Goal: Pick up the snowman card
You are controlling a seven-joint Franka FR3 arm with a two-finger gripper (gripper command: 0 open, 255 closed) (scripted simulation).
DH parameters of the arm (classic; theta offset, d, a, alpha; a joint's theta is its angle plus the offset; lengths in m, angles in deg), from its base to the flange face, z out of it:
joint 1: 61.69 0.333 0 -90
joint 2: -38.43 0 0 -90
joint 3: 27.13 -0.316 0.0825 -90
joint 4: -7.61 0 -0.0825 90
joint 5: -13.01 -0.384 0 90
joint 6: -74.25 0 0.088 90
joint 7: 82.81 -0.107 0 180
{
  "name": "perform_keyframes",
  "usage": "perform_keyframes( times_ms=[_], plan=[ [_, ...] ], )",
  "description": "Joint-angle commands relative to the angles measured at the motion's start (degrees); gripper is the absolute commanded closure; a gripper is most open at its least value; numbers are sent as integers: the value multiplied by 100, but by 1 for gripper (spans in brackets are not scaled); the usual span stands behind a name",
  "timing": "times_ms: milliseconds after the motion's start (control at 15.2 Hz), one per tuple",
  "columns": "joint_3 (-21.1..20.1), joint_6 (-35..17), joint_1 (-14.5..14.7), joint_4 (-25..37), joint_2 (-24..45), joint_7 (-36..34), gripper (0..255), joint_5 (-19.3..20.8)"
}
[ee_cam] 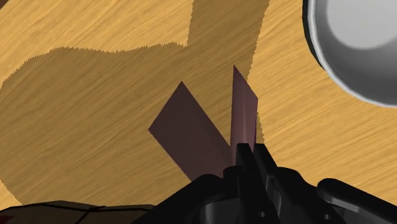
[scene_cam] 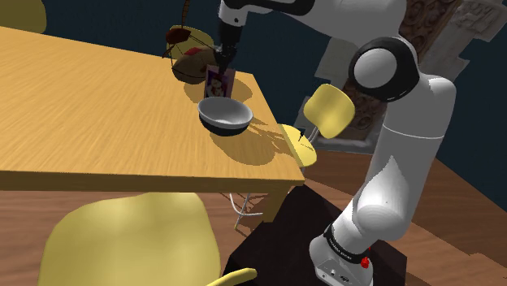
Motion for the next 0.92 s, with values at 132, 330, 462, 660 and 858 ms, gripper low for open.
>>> perform_keyframes(
  times_ms=[132,330,462,660,858],
  plan=[
    [-13,349,9,367,239,-11,255,-17],
    [-12,627,4,730,324,-10,255,-20],
    [-12,822,0,995,395,-9,255,-23],
    [-12,1133,-7,1442,530,-8,255,-29],
    [-12,1259,-10,1629,591,-7,255,-31]
  ],
)
